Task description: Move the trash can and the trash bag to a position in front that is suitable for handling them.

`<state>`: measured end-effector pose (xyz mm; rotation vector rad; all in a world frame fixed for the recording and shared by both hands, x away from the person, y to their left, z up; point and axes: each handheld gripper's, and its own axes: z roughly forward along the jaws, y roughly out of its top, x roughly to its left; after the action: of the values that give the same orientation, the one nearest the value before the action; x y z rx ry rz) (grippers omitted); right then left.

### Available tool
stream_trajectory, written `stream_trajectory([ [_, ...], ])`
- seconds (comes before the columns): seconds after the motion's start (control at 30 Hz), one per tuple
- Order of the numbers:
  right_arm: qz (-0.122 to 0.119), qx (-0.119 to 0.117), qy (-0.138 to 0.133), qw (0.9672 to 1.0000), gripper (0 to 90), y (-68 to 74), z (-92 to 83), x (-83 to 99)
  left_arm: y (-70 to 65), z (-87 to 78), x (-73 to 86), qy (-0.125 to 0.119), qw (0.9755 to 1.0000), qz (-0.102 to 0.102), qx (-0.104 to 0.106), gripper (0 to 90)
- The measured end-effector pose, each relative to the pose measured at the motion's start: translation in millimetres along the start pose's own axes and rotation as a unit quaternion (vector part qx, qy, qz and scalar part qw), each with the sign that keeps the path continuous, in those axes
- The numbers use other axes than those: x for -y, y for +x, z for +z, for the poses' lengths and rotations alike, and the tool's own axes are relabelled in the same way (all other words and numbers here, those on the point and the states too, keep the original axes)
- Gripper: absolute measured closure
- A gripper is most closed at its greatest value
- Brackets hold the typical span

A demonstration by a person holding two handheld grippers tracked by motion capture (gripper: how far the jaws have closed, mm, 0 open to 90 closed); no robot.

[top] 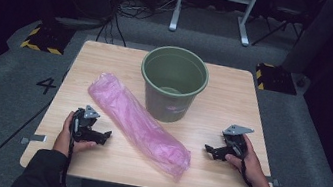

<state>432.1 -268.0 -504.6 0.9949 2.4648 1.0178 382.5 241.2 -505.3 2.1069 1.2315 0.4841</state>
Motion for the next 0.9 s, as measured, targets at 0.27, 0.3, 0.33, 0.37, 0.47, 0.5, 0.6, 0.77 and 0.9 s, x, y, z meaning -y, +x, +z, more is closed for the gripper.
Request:
stream_trajectory([
  [0.27, -0.001, 0.0, -0.001, 1.0, 0.7, -0.6, 1.8, -1.6, -4.6, 2.0, -2.1, -0.001, 0.9997, 0.017, 0.016, 0.5],
  [0.3, -0.001, 0.0, -0.001, 1.0, 0.7, -0.6, 1.8, -1.7, -5.1, 1.8, -2.3, 0.0, 0.9996, 0.021, 0.02, 0.8],
  [0.33, -0.001, 0.0, -0.001, 1.0, 0.7, -0.7, 1.8, -1.7, -5.9, 1.6, -2.4, -0.001, 0.9996, 0.021, 0.02, 1.7],
  [0.37, 0.0, 0.001, -0.001, 1.0, 0.7, -0.6, 1.9, -1.7, -6.6, 1.6, -2.5, -0.003, 0.9996, 0.02, 0.018, 2.4],
  [0.47, -0.002, -0.001, -0.001, 1.0, 0.7, -0.9, 1.8, -1.7, -8.9, 2.3, -3.7, -0.009, 0.9996, 0.018, 0.021, 7.2],
  [0.5, -0.002, -0.001, -0.001, 1.0, 0.7, -0.9, 1.8, -1.7, -10.0, 2.7, -4.5, -0.007, 0.9995, 0.019, 0.022, 7.4],
  [0.6, -0.002, -0.001, -0.001, 1.0, 0.7, -0.9, 1.9, -1.7, -10.9, 3.2, -7.0, -0.011, 0.9994, 0.021, 0.027, 16.1],
  [0.77, -0.002, -0.001, -0.001, 1.0, 0.6, -1.0, 1.9, -1.8, -12.1, 2.9, -12.0, -0.018, 0.999, 0.027, 0.029, 16.8],
  [0.9, -0.002, -0.001, -0.001, 1.0, 0.7, -1.0, 1.9, -1.8, -15.6, 0.6, -18.2, -0.032, 0.9986, 0.037, 0.02, 16.0],
])
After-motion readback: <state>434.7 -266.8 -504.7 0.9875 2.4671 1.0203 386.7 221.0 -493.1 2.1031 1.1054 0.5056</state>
